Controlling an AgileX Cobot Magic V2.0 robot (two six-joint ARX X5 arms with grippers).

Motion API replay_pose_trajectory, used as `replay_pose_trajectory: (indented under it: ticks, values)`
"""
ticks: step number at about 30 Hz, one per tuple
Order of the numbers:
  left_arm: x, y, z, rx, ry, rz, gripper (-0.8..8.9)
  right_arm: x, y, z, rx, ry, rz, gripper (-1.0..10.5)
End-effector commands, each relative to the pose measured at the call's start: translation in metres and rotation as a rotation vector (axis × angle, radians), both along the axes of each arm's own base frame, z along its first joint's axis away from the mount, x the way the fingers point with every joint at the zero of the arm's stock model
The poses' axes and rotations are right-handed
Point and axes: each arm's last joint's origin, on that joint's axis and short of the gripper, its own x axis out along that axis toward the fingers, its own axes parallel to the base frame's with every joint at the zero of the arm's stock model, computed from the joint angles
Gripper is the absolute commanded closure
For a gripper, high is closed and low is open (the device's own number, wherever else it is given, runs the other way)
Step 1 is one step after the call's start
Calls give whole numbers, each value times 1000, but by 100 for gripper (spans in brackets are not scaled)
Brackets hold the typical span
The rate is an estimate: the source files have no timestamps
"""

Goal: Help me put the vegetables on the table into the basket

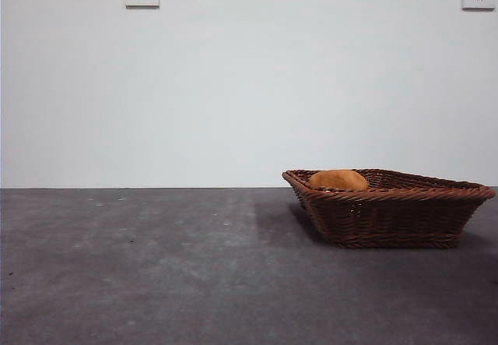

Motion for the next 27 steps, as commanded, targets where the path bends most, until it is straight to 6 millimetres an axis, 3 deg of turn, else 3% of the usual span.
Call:
replay_pose_trajectory:
  ticks: [1,27]
  values:
    - [1,0,-3,-3,3,-3,786,0,1,-5,8,26,6,946]
    - [1,0,-3,-3,3,-3,786,0,2,-6,16,30,48,946]
